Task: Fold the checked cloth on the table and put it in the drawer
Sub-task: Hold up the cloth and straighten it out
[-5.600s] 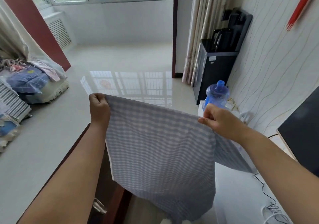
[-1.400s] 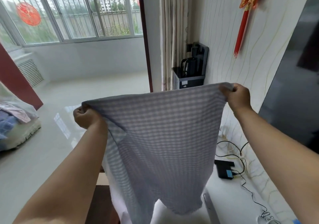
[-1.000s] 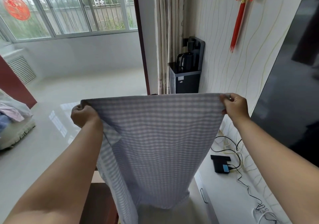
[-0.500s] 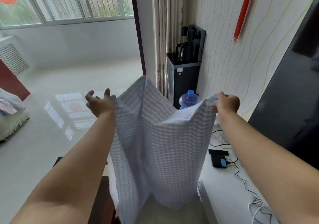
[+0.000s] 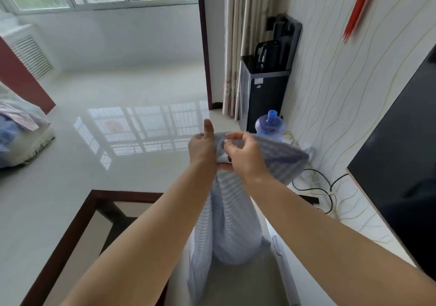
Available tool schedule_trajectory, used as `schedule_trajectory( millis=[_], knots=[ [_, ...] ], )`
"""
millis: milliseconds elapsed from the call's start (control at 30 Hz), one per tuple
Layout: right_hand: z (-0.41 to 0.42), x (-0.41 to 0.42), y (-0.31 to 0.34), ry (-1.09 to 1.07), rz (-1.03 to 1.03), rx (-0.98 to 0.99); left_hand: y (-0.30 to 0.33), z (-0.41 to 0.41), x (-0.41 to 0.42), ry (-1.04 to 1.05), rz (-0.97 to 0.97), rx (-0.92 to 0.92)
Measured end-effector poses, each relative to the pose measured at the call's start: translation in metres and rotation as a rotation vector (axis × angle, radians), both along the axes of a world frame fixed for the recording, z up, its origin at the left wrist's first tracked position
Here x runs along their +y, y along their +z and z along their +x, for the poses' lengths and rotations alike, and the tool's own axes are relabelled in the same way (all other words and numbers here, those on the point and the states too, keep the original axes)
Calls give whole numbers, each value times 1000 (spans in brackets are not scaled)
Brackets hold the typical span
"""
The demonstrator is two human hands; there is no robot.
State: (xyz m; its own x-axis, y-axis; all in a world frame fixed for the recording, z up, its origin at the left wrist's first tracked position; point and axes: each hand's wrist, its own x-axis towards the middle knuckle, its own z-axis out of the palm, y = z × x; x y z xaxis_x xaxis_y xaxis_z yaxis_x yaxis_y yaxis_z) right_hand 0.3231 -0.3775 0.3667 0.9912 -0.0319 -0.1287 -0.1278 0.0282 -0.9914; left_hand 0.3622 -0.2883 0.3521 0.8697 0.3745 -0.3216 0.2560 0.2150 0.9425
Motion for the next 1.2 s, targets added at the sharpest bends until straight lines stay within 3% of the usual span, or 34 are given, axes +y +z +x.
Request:
schedule_trajectory(
  millis=[200,433,500,567,667,933,1067,1200],
  knots=[
    [-19,-12,12,404,11,-109,8,-18,16,-167,127,-9],
    [-25,-22,6,586,-220,-181,17,-24,26,-261,444,172],
    [-28,-19,5,567,-194,-195,19,-29,25,-288,422,161],
    [-30,-15,4,488,-147,-218,15,-34,22,-340,259,100],
    [-26,-12,0,328,-293,-302,7,-42,16,-319,-61,56],
    [-30,-18,-9,137,-458,-397,0,-65,25,-634,-433,-139],
    [-34,-24,-5,68,-491,-416,-2,-74,23,-597,-375,-217],
    [-35,-31,3,75,-666,-517,1,-75,19,-412,-86,-282]
  ],
)
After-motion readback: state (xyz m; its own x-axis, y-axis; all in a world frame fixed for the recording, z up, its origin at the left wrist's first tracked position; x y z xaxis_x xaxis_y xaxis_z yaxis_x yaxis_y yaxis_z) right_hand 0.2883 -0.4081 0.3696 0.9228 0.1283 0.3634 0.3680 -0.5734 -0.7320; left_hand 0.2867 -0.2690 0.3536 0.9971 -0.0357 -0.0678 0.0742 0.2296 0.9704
